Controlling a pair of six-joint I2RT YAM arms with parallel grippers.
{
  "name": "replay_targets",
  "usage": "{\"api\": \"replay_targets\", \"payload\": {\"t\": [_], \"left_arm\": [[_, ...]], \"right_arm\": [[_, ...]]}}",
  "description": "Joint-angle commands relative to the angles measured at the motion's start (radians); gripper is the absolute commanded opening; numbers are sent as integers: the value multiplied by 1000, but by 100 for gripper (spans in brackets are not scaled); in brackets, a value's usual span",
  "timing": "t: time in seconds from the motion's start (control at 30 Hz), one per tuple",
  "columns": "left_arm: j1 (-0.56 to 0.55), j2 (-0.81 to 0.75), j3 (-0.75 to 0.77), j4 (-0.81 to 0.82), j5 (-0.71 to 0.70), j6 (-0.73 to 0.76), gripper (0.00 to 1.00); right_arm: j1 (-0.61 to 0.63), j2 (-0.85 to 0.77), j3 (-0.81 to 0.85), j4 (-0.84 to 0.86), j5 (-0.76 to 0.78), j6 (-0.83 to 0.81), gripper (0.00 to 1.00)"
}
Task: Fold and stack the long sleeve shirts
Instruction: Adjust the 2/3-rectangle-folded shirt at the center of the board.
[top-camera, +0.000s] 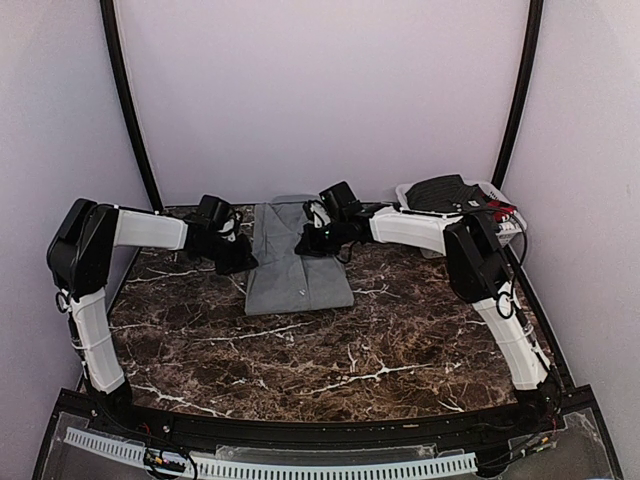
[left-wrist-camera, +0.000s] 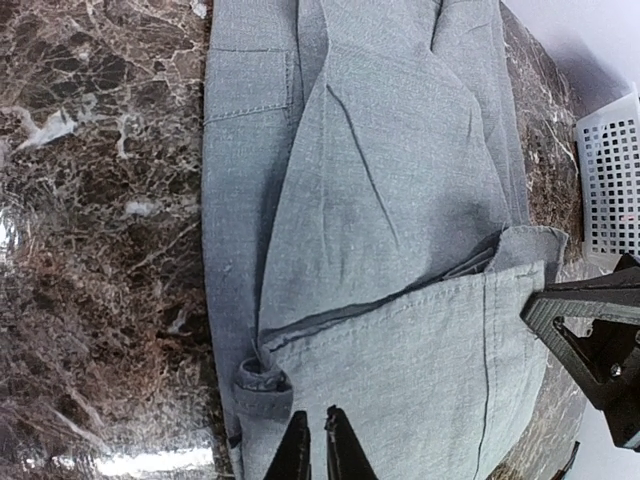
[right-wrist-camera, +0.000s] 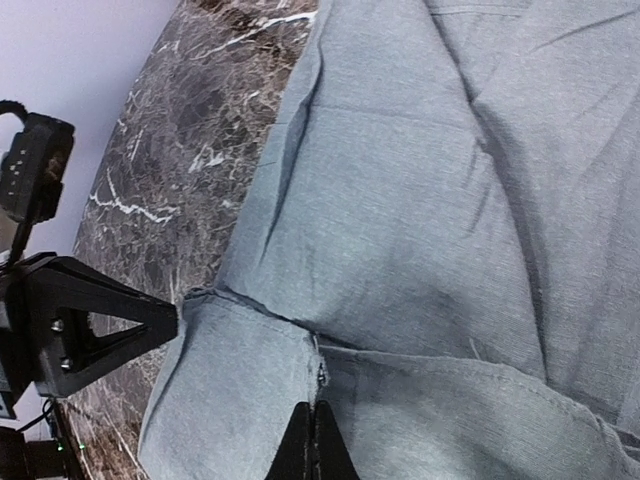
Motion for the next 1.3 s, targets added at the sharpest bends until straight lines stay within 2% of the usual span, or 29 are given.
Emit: {"api": "replay_targets", "payload": {"t": [0.0,0.17,0.33,0.47,0.53,0.63,0.7,0.8,0.97,1.1,1.27], "left_arm": [[6,-100,-4,-40,-50,14,6],[7,-128,-53,-39,-63,-19,7],[7,-161,-105,-38,-52,-46,20],[6,-205,-148,0,-19,-58,23],[1,-212,-148,32,28,-63,23],[-43,-199,-105,53,62,-61,23],[-82,-181,-75,69,54,-65,23],[-120,-115,-28,101,55,-88,22],[-187,37,114,143,44,-104,20],[-197,160,188,183,47,-155,20],[-197,315,289,196,116,-201,19]], "right_arm": [[9,-90,-71,30,113,21,0],[9,-30,-23,-2,147,42,0],[9,56,74,-26,150,66,0],[4,57,79,-34,170,67,0],[2,29,63,-44,187,56,6],[-10,-46,-25,-11,192,36,25],[-25,-98,-94,22,173,30,30],[-48,-158,-190,69,130,18,34],[-99,-193,-303,142,32,3,35],[-150,-152,-296,150,-37,-4,34],[-186,-109,-287,126,-93,-20,34]]}}
